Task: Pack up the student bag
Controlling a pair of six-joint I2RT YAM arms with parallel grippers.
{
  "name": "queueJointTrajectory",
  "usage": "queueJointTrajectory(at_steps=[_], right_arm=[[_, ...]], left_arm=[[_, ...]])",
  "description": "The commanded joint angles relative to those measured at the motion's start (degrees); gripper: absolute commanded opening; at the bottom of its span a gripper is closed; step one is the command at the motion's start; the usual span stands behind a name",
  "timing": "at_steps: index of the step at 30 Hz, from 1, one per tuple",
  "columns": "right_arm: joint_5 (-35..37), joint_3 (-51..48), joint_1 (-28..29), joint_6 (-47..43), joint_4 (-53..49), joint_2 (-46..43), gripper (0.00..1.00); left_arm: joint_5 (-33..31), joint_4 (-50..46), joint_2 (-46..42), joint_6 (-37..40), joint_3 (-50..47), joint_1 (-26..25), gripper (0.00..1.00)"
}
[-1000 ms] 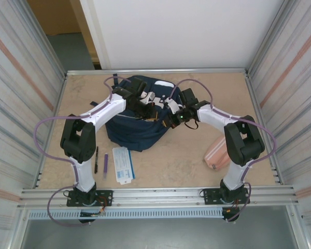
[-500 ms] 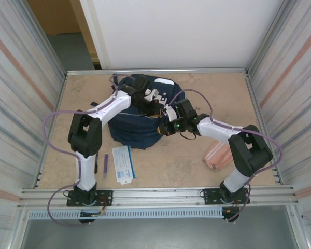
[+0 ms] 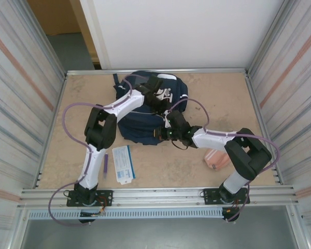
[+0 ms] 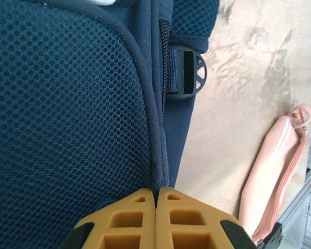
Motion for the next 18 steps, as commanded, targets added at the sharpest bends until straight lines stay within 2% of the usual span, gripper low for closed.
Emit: queueJointTrajectory(at_steps=[1,4,6,7,9,10,14,18], right_arm=[[2.47,-1.50,3.59,6.77,5.45,-1.54,0.00],[3.82,-1.86,4.06,6.70,4.68,-2.40,0.00],[4.76,-2.15,4.21,5.31,3.25,-3.62,0.07],[4.94,-2.10,4.21,4.43,2.22,-4.20,0.11],[6.09,-2.45,4.11,4.53,0.04,-6.09,0.28],[6.49,-3.05,4.26,4.68,-0.10,-7.16,0.33],[11.58,-4.18,4.89,1.35,-8.23,-14.43,0.44],[18.47,-3.90,4.86,-4.73,-17.99,-21.23,0.49]], left_arm=[[1.81,7.02,0.15,-0.41,4.66,0.02,0.00],[1.77,5.59,-3.31,1.13,3.46,1.73,0.14],[1.85,4.59,-7.66,2.41,0.56,3.13,0.21],[1.77,4.47,-10.40,2.89,-1.34,3.61,0.21],[1.45,4.42,-16.53,3.72,-7.66,4.39,0.22],[1.14,4.28,-19.13,3.94,-10.47,4.62,0.23],[0.10,4.06,-29.61,2.83,-23.30,4.11,0.32],[-3.98,4.24,-36.00,-0.75,-33.14,2.29,0.39]])
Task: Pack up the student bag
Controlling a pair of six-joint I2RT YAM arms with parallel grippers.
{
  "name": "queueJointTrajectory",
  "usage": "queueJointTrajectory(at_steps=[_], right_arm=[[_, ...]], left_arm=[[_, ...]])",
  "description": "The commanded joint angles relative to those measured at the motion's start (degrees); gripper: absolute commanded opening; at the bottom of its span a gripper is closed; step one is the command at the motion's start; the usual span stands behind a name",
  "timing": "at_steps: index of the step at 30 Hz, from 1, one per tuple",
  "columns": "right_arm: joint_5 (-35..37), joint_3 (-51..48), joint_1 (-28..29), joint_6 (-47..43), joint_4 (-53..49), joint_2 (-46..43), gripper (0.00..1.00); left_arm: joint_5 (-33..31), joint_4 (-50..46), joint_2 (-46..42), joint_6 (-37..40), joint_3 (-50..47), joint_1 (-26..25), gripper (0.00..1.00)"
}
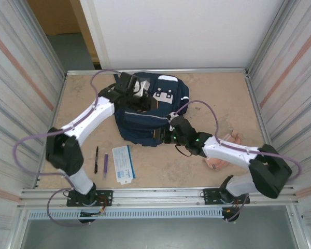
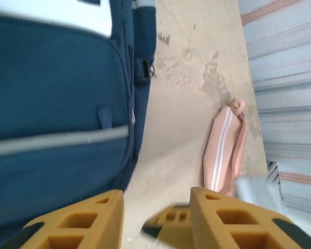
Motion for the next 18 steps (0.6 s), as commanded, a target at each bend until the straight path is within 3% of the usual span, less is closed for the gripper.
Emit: queueJointTrajectory(at_steps=[1,4,6,7,9,12,16,18], right_arm=[[8.15,0.35,0.25,-7.18,-10.50,-5.15,0.49],[11.60,1.40,-0.14,-13.48,-13.89,-6.98,0.51],[15.22,3.24,-1.02,-13.01,-17.61,-7.56,0.57],[17.89,4.54,-1.72,-10.88,-20.78,-7.63,0.64],[19.89,7.64,-4.30,-6.33,-28.02,-7.49,0.99],[15.01,10.49,-11.69,0.17,-33.96,-7.62,0.99],[3.10,6.64,-18.49,2.09,-26.79,-9.73,0.95],[1.35,5.58,-19.54,2.25,-24.10,-10.50,0.94]], left_arm=[[-3.65,-1.03,-2.12,-2.67,-6.55,-2.32,0.39],[-10.28,-2.98,-3.20,-4.78,-7.94,-5.44,0.41],[-15.80,-5.67,-3.14,-7.45,-7.56,-8.45,0.45],[-18.59,-6.93,-2.98,-8.86,-7.40,-10.07,0.46],[-25.10,-11.05,-2.02,-11.63,-5.96,-13.25,0.49],[-31.80,-17.68,1.42,-13.92,-1.78,-16.93,0.52],[-34.99,-20.32,5.11,-16.47,0.49,-19.14,0.52],[-35.40,-20.13,6.82,-17.46,0.81,-19.65,0.52]])
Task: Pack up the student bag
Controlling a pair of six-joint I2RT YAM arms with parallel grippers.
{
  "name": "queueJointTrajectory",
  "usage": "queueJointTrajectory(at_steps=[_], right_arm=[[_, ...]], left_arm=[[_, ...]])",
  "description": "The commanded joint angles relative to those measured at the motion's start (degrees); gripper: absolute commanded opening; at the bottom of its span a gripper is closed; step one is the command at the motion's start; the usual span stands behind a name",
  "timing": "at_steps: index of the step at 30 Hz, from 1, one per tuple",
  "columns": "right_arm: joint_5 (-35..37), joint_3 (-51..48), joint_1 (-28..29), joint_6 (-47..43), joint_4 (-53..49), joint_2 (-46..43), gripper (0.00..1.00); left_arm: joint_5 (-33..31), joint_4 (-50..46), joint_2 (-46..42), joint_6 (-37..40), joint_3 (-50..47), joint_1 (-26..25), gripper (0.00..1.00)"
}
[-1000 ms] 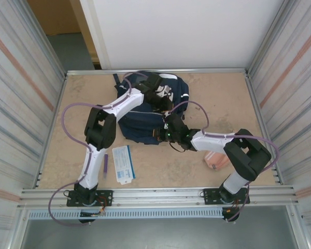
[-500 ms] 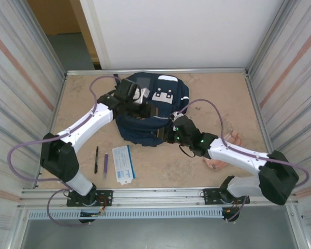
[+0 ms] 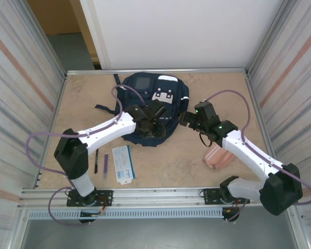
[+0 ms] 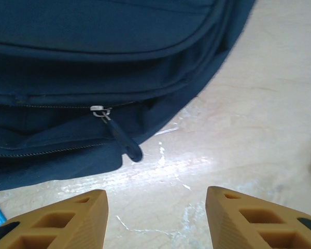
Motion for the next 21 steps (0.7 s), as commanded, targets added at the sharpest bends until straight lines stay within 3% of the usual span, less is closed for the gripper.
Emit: queueJointTrajectory(at_steps=[1,10,15,21], right_arm=[[-6.47,-1.62,-0.80,2.90,2.20,-1.84,0.94],[-10.63,-4.97,-0.54,2.55,7.48,0.32,0.94],[-13.15,-5.62,-0.45,2.88,8.93,1.29,0.92],[-13.47,-5.34,-0.73,1.84,8.09,0.74,0.91]], left_arm=[[-6.57,-4.77,2.74,-3.85,1.95,-0.62,0.52],[-15.25,1.30,6.39,-3.56,2.61,-3.17,0.52],[-19.39,-1.13,9.75,-3.65,6.97,-4.23,0.51],[-20.06,-5.15,13.27,-6.95,9.32,-4.25,0.44]])
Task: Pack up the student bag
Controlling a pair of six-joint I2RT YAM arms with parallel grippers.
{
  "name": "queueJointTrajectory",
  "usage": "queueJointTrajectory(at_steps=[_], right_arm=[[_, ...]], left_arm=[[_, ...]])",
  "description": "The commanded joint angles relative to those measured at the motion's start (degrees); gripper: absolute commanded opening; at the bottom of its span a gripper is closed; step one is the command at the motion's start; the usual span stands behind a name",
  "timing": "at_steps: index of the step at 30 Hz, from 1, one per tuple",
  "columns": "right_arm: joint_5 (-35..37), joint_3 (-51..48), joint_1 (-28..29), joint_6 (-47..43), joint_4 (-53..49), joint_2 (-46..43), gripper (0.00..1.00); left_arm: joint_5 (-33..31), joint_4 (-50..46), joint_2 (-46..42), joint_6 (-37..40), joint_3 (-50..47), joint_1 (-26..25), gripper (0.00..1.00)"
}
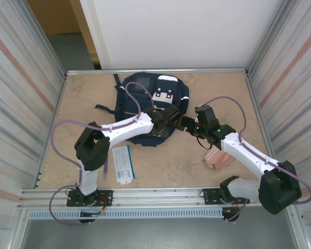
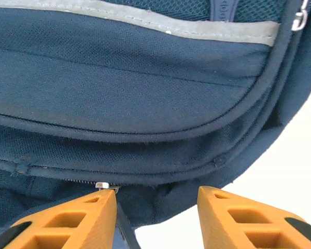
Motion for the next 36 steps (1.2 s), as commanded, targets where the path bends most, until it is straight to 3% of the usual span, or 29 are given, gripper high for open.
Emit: queueJointTrajectory(at_steps=[1,10,19,25,32,36], right_arm=[[-1.10,0.39,-0.08,-0.24,-0.08,-0.55,0.91],[-0.96,0.31,-0.48,-0.39,0.02,-0.22,0.91],[-1.64,1.31,-0.48,-0.23,-0.17,0.60,0.92],[-1.59,1.32,-0.48,-0.24,-0.73,0.18,0.92],[-0.54,3.50,-0.46,-0.24,-3.31,2.58,0.93],[-4.55,8.96,-2.39,6.01,-8.65,7.70,0.95]], left_arm=[[-3.36,-4.74,1.31,-3.77,1.11,-0.25,0.43],[-9.01,-9.12,1.81,-8.04,1.26,-1.16,0.25],[-5.43,-7.03,3.04,-7.11,0.57,-0.72,0.22],[-2.06,-2.83,1.99,-6.14,-2.50,0.01,0.00],[3.21,1.23,-4.70,3.37,-2.13,0.80,0.00],[12.92,9.14,-10.04,12.31,-2.94,1.22,0.00]])
